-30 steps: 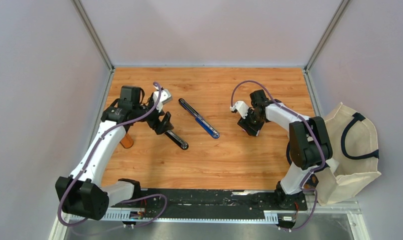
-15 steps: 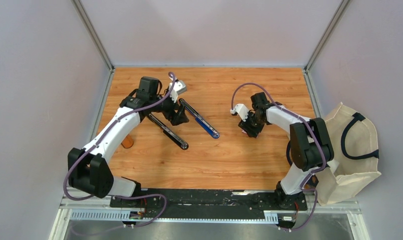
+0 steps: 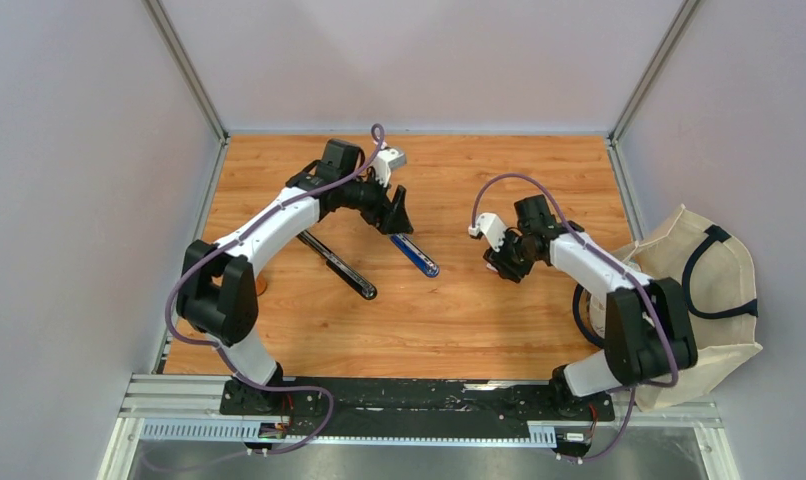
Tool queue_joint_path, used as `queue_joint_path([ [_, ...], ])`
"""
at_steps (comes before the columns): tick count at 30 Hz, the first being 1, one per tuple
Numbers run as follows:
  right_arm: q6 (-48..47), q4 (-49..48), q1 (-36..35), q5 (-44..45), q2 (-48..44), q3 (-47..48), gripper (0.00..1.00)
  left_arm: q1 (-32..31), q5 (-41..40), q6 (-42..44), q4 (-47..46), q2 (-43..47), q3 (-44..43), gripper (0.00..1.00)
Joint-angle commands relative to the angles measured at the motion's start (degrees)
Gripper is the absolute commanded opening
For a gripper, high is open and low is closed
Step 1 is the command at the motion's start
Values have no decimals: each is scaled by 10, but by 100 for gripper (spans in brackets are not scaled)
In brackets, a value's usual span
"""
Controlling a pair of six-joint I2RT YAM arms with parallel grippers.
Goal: Load the staples into the stapler
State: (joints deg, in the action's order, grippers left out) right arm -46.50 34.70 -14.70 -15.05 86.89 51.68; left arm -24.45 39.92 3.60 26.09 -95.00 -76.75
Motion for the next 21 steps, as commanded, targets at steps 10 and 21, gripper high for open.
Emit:
queue_joint_path([
  [10,42,-19,-76,-55,-254,-70,40,-68,108,-221,-143,-93,-56,86],
  [21,98,-64,-168,16,-256,-85,40,-114,119,-238,-164,-120,-48,75],
])
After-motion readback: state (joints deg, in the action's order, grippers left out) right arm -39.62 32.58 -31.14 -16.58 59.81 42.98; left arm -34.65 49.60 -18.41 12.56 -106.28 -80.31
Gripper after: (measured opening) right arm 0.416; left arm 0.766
